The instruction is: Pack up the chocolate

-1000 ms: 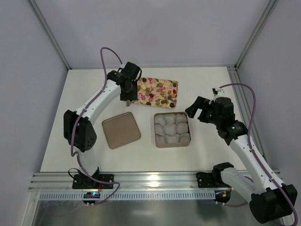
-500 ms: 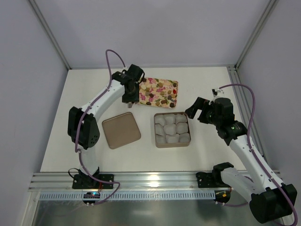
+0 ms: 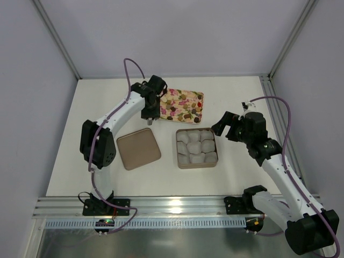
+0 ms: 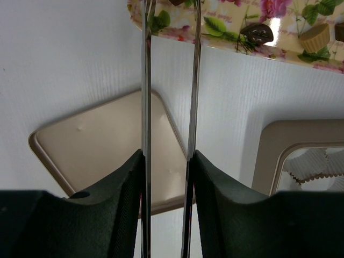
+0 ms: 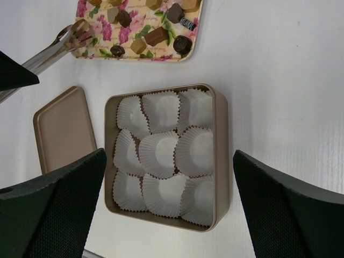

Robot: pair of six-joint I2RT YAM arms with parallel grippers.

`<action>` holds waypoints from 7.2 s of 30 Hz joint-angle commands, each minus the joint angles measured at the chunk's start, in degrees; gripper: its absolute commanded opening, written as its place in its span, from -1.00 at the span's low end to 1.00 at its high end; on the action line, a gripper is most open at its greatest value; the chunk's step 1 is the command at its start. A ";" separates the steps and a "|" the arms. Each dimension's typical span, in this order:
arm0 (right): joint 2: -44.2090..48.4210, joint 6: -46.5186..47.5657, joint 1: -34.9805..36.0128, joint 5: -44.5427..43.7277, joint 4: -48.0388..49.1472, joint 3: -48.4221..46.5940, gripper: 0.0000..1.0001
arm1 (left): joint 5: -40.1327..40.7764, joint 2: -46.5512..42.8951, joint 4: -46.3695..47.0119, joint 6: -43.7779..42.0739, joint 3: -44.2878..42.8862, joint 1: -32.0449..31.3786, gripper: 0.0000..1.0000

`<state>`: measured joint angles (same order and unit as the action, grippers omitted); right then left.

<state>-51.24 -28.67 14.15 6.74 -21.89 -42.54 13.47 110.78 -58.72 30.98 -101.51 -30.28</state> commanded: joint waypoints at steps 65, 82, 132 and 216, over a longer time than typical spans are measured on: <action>-1.75 -0.43 0.26 -1.73 0.36 -1.58 1.00 | -2.66 -14.28 -3.07 2.06 6.24 -24.65 -0.58; -1.40 -0.51 0.26 -1.73 0.71 -0.79 0.99 | -2.05 -12.26 -2.19 2.33 5.72 -25.26 -0.31; -2.90 0.27 0.26 -0.41 1.32 -1.05 0.99 | -1.26 9.10 -13.44 -10.50 -24.70 -12.96 -0.18; -0.79 -0.16 0.17 -1.56 -1.05 -0.87 0.98 | -4.07 -6.28 -11.68 -6.11 -14.51 -24.38 -0.48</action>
<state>-53.19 -28.82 14.15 5.91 -22.59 -42.52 8.51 107.46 -72.73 23.22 -117.10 -52.99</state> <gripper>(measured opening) 0.990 0.282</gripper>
